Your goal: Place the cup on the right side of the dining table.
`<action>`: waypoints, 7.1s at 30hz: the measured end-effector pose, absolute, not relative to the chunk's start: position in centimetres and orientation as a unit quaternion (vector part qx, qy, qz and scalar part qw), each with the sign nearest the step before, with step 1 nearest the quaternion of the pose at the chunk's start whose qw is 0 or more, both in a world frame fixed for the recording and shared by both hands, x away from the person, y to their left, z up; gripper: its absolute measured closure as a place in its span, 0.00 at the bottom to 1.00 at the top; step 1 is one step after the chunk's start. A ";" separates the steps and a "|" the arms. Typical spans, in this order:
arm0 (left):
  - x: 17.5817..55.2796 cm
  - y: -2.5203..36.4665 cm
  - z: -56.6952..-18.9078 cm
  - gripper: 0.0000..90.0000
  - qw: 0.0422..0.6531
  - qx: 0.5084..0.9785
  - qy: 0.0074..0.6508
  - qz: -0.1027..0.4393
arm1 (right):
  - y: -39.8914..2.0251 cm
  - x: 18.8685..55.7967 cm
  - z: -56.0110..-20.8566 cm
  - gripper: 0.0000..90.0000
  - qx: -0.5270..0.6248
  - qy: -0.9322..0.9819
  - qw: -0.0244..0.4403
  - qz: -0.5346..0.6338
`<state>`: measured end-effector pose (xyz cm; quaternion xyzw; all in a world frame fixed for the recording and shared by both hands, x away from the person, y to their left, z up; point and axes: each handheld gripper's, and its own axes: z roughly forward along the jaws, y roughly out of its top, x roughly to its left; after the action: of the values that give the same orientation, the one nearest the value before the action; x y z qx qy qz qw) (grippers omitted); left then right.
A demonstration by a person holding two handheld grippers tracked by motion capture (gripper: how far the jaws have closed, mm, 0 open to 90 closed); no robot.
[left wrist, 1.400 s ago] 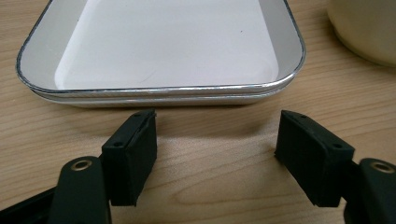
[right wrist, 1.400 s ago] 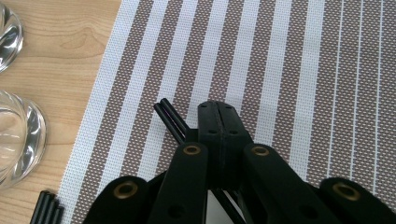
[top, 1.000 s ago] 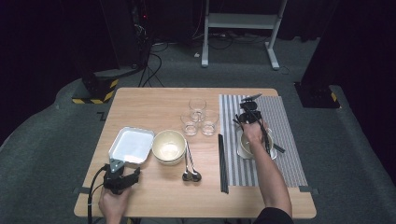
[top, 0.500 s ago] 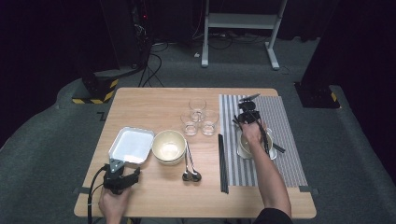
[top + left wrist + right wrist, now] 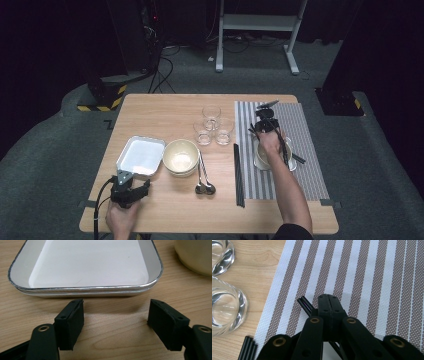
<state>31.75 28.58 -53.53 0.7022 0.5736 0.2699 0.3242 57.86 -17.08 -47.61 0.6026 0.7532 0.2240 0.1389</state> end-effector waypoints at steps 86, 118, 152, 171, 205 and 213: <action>31.7 28.6 -53.5 0.32 0.329 0.702 0.572 0.267 | -13.4 54.8 -47.6 1.00 0.580 0.777 0.092 0.227; 31.7 28.6 -53.6 0.32 0.328 0.703 0.572 0.267 | -13.1 53.4 -47.7 1.00 0.573 0.779 0.088 0.241; 31.8 28.5 -53.6 0.32 0.325 0.704 0.570 0.270 | -15.0 52.1 -46.1 0.83 0.566 0.758 0.117 0.303; 31.8 28.5 -53.6 0.32 0.326 0.704 0.570 0.269 | -18.0 49.9 -44.5 0.66 0.556 0.739 0.158 0.346; 31.7 28.6 -53.5 0.32 0.329 0.702 0.572 0.266 | -22.1 45.0 -44.4 0.33 0.554 0.699 0.214 0.398; 31.7 28.6 -53.5 0.32 0.329 0.702 0.572 0.267 | -22.4 44.2 -44.8 0.24 0.553 0.701 0.212 0.398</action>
<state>31.75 28.59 -53.55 0.7025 0.5721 0.2668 0.3287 44.22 -22.36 -44.75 0.5526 0.7008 0.3979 0.2124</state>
